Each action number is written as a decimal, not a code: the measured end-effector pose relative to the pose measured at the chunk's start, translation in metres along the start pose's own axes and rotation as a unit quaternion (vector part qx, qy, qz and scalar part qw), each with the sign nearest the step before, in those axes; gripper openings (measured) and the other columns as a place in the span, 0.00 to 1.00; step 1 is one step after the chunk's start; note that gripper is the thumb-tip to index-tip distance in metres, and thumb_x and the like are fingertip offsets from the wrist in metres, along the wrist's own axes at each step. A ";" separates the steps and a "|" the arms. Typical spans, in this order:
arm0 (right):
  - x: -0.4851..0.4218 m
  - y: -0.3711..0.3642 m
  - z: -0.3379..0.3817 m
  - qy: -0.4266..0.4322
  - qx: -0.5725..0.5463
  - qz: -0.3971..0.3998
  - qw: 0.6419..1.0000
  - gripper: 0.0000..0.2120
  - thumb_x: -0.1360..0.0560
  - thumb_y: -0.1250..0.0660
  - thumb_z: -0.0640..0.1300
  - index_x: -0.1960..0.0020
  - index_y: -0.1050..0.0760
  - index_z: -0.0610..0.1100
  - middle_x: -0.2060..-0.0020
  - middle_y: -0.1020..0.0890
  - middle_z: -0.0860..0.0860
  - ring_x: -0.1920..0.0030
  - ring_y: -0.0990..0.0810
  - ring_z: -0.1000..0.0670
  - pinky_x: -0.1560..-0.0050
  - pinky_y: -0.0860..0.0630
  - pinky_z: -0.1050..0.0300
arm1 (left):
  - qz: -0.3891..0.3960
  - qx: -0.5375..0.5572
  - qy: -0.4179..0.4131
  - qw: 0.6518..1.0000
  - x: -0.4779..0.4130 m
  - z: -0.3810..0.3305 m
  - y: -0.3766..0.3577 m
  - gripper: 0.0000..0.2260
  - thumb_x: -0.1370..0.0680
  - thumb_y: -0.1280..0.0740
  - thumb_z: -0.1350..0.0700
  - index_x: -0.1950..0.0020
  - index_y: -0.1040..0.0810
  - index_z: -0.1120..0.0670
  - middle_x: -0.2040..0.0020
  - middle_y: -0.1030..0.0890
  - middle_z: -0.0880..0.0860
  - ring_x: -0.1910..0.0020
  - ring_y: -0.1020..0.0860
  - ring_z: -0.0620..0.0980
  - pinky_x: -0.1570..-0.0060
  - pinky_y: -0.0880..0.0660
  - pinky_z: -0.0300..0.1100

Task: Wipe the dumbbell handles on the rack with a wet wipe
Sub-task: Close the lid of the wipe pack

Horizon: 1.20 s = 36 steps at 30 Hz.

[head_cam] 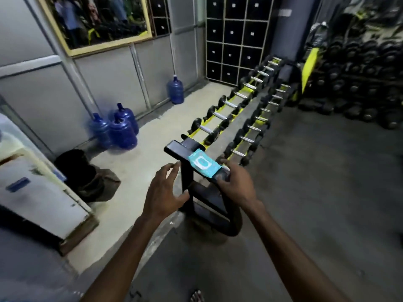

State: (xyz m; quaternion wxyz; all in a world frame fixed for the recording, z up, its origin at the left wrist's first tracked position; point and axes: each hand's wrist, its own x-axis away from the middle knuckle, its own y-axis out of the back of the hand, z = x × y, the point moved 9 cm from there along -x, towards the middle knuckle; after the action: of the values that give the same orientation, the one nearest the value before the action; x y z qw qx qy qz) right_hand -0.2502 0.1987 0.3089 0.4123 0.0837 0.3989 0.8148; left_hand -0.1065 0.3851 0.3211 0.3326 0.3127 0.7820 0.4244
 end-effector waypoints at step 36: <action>-0.236 -0.282 -0.227 -0.159 0.034 0.250 0.955 0.29 0.29 0.29 0.53 0.30 0.27 0.46 0.35 0.22 0.45 0.35 0.27 0.41 0.34 0.33 0.51 | 0.163 0.061 0.145 0.974 -0.253 0.138 -0.322 0.43 0.27 0.26 0.55 0.17 0.46 0.46 0.40 0.19 0.56 0.44 0.20 0.59 0.50 0.21 0.53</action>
State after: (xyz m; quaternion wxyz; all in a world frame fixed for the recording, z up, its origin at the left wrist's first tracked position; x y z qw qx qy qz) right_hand -0.0322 -0.0111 -0.0003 0.2505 0.3225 0.3220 0.8541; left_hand 0.0832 0.1097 0.0471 0.1223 0.3914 0.7846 0.4651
